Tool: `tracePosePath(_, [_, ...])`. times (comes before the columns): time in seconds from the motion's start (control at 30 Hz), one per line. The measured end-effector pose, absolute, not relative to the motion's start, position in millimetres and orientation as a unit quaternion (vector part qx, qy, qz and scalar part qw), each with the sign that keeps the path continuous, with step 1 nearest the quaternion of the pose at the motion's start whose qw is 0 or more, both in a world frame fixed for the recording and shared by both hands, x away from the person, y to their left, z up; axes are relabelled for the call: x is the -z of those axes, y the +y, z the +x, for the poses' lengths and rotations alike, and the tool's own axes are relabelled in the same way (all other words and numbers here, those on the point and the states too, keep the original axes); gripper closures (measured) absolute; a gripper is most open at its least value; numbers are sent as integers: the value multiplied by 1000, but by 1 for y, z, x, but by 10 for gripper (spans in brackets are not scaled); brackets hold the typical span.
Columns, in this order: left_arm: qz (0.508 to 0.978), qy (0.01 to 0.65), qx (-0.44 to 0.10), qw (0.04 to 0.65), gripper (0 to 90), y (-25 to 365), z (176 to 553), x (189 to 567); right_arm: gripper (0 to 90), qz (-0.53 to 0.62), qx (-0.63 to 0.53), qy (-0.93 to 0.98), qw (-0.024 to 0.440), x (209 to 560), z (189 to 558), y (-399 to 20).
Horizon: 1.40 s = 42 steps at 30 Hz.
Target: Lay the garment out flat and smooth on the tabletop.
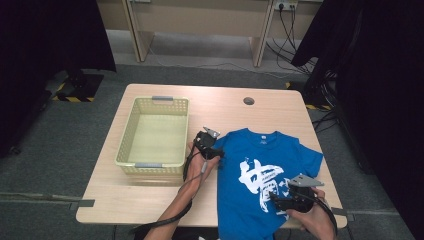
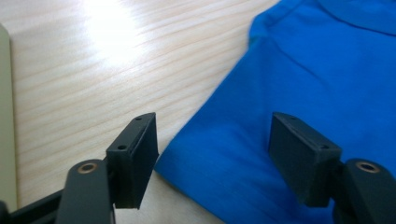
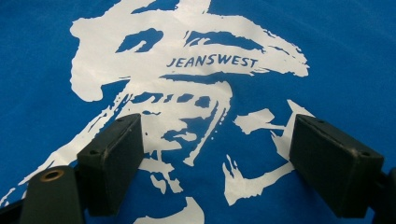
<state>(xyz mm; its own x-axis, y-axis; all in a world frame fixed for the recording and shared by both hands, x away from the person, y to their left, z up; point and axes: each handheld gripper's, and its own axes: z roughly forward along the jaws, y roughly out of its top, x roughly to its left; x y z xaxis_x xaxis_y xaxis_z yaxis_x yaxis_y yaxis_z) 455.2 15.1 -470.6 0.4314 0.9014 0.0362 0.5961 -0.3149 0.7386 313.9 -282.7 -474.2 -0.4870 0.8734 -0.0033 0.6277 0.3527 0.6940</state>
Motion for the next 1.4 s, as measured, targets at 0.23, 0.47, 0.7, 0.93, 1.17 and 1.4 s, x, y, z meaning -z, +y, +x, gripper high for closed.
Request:
tracePosePath(0.23, [801, 430, -224, 351, 290, 7, 428, 465, 178, 469, -321, 800, 191, 474, 314, -282])
tracePosePath(0.47, [807, 425, -251, 323, 331, 20, 424, 473, 176, 470, -322, 799, 192, 474, 314, -282])
tracePosePath(0.7, [809, 424, -267, 308, 337, 22, 427, 471, 176, 471, -322, 799, 191, 474, 314, -282])
tracePosePath(0.93, [800, 420, -229, 364, 240, 6, 419, 465, 172, 472, -322, 799, 191, 474, 314, -281])
tracePosePath(1.17, [815, 411, -214, 349, 252, -9, 424, 476, 170, 472, -322, 798, 191, 474, 314, -281])
tracePosePath(1.4, [806, 426, -231, 340, 270, 4, 433, 476, 176, 473, -332, 796, 181, 474, 318, -282])
